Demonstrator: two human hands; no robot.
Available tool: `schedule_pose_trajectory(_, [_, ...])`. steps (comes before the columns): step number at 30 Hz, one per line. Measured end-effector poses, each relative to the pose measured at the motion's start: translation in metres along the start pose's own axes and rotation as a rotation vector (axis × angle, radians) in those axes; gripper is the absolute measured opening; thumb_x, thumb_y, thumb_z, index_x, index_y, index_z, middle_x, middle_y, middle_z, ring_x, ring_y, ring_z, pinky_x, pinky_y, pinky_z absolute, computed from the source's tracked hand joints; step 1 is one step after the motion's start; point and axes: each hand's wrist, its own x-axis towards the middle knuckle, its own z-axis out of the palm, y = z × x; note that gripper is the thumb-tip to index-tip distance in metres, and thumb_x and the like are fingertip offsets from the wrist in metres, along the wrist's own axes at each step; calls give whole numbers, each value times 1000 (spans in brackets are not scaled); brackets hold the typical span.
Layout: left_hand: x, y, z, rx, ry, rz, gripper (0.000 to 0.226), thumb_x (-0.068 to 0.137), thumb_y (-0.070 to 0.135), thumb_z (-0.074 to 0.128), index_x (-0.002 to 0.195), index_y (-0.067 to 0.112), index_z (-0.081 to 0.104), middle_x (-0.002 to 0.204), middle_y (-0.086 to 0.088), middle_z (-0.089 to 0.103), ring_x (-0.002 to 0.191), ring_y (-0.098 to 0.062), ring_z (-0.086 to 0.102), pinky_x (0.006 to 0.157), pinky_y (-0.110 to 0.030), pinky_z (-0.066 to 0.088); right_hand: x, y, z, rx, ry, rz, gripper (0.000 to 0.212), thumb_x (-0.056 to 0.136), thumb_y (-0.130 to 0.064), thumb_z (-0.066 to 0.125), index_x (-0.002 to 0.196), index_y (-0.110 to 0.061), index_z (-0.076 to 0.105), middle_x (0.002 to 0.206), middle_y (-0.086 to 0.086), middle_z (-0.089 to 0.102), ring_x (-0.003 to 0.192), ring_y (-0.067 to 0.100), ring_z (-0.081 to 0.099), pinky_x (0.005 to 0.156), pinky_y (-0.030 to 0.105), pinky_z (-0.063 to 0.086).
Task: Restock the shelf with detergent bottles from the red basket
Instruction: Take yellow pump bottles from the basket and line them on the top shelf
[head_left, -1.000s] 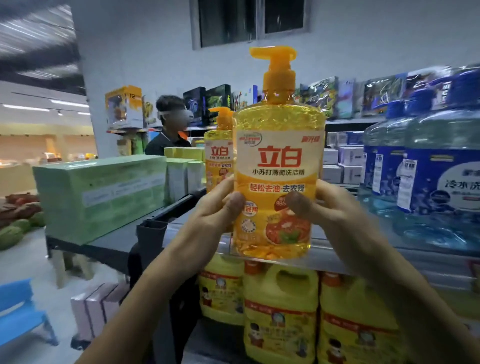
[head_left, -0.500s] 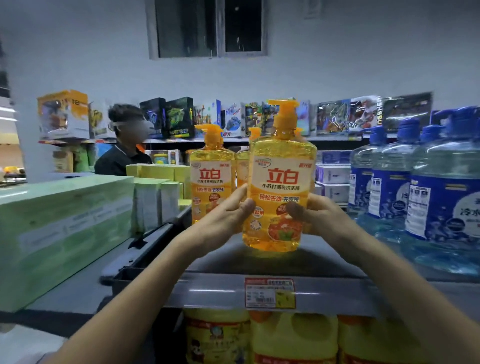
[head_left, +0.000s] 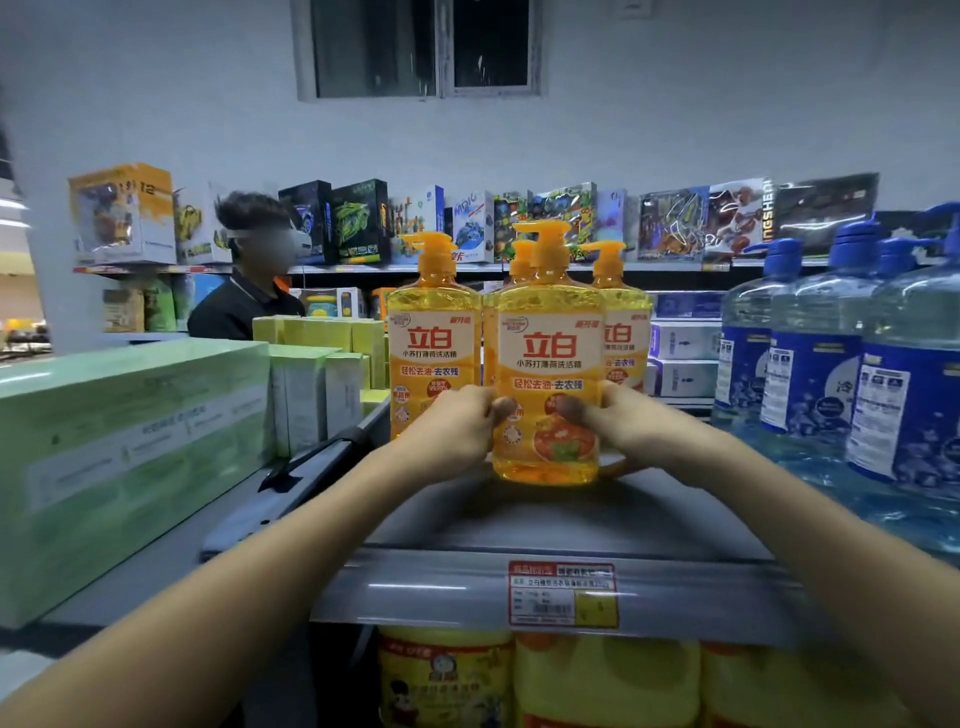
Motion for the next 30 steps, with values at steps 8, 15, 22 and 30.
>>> schedule_pose_trajectory(8, [8, -34, -27, 310, 762, 252, 12, 87, 4, 63, 99, 7, 61, 90, -4, 62, 75, -16, 60, 58, -14, 43, 30, 5, 7, -123, 124, 28, 43, 96, -53, 53, 128, -24, 55, 127, -3, 66, 114, 19, 63, 100, 38, 50])
schedule_pose_trajectory(15, [4, -68, -35, 221, 537, -277, 63, 88, 51, 65, 133, 14, 41, 126, -12, 62, 113, -32, 59, 95, -44, 48, 32, 33, 26, -354, 160, 64, 45, 88, -45, 59, 128, -25, 54, 114, -2, 69, 109, 22, 65, 98, 32, 47])
schedule_pose_trajectory(22, [-8, -67, -24, 205, 257, -271, 69, 90, 39, 68, 140, 15, 28, 136, -13, 55, 124, -32, 53, 102, -38, 41, 34, 34, 28, -393, 185, -2, 28, 81, -31, 62, 108, -24, 62, 87, -4, 72, 87, 18, 69, 80, 30, 52])
schedule_pose_trajectory(30, [-12, -62, -22, 274, 269, -272, 60, 92, 41, 65, 139, 16, 38, 137, -14, 56, 127, -34, 51, 102, -37, 41, 33, 36, 30, -486, 222, 87, 50, 91, -34, 62, 129, -8, 44, 124, 17, 63, 114, 37, 60, 89, 34, 45])
